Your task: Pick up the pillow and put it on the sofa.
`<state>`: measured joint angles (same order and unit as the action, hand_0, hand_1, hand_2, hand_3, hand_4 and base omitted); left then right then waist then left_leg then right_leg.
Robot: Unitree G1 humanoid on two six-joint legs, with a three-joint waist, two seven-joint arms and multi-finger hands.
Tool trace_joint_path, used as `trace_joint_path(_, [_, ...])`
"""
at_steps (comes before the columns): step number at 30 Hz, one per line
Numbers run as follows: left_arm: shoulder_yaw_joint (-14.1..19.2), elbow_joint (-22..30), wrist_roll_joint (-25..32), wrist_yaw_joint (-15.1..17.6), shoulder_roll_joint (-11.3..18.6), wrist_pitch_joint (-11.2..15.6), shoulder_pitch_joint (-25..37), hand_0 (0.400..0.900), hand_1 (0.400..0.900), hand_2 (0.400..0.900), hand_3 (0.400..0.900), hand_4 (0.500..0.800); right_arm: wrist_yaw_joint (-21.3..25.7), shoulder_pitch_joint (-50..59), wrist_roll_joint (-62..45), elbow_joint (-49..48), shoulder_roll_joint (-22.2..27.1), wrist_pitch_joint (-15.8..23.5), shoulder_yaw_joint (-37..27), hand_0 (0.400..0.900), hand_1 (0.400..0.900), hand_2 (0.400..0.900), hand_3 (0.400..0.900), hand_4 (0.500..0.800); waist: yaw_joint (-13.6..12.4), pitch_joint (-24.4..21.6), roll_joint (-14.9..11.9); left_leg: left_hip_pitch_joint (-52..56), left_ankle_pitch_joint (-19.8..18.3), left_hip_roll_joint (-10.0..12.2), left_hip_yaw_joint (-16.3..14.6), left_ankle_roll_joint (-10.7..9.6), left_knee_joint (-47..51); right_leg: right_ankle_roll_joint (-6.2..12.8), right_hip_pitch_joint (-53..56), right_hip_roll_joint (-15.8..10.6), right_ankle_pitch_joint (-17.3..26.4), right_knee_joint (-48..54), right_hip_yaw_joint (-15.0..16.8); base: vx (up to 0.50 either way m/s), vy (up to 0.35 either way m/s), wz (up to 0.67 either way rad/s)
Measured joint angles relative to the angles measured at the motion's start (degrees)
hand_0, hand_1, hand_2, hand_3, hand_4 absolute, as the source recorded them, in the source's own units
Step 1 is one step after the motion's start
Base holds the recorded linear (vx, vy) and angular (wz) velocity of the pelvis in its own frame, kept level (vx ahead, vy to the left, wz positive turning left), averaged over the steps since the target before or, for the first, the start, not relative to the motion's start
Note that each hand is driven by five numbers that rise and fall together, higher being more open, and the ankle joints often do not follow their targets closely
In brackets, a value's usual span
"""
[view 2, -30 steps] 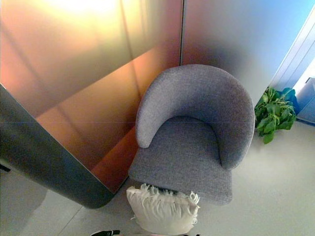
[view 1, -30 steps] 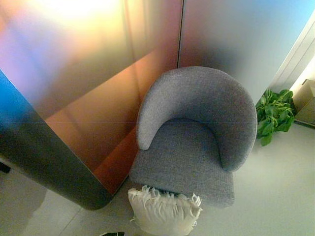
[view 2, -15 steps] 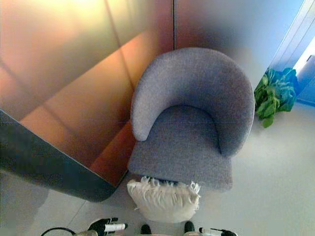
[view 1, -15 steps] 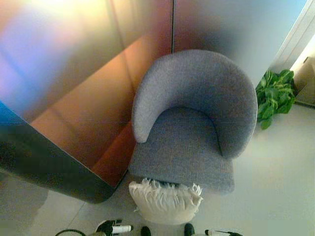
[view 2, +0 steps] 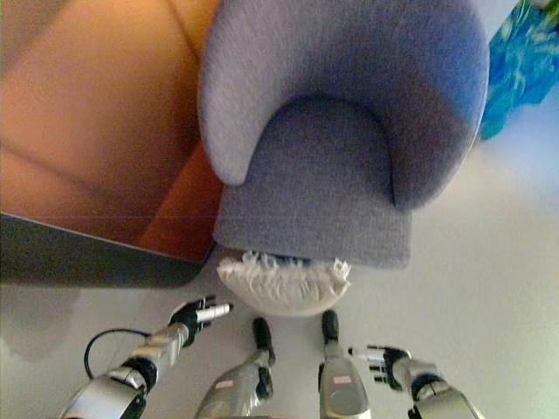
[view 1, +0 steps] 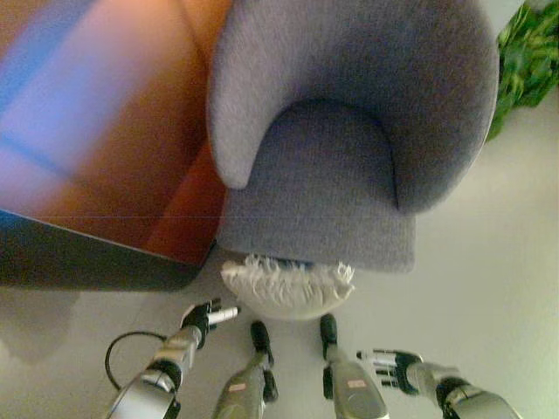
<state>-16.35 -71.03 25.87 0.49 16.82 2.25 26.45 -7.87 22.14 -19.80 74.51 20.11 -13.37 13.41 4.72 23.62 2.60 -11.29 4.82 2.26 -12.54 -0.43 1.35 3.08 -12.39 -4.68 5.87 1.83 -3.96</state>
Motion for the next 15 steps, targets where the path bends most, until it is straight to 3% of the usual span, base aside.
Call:
trace_joint_path(7, [-0.6,-0.1,7.7,1.6,2.4,0.2,10.9,0.9,0.9,0.9,0.9,0.8,0.1,10.1,-3.4,-0.4,0.7,-2.1,2.1,0.9,0.9,0.9,0.9,0.8,0.2,4.5,-1.0,-9.0,0.1,0.1,1.7,0.1,-4.4,-0.24,-10.3,-0.4,-0.4,-6.4,0.3,-0.09,0.011,0.05])
trace_joint_path(15, [-1.7,0.0,11.4,3.2,4.2,0.2,16.1,0.9,0.9,0.9,0.9,0.8,0.0,14.7,-4.2,-0.3,2.3,-4.0,2.7,0.9,0.9,0.9,0.9,0.8,1.4,4.7,-1.0,-18.0,0.4,-0.4,2.5,0.6,-9.3,-0.17,-20.8,-1.4,-2.3,-15.2,0.6,-0.04,0.012,0.01])
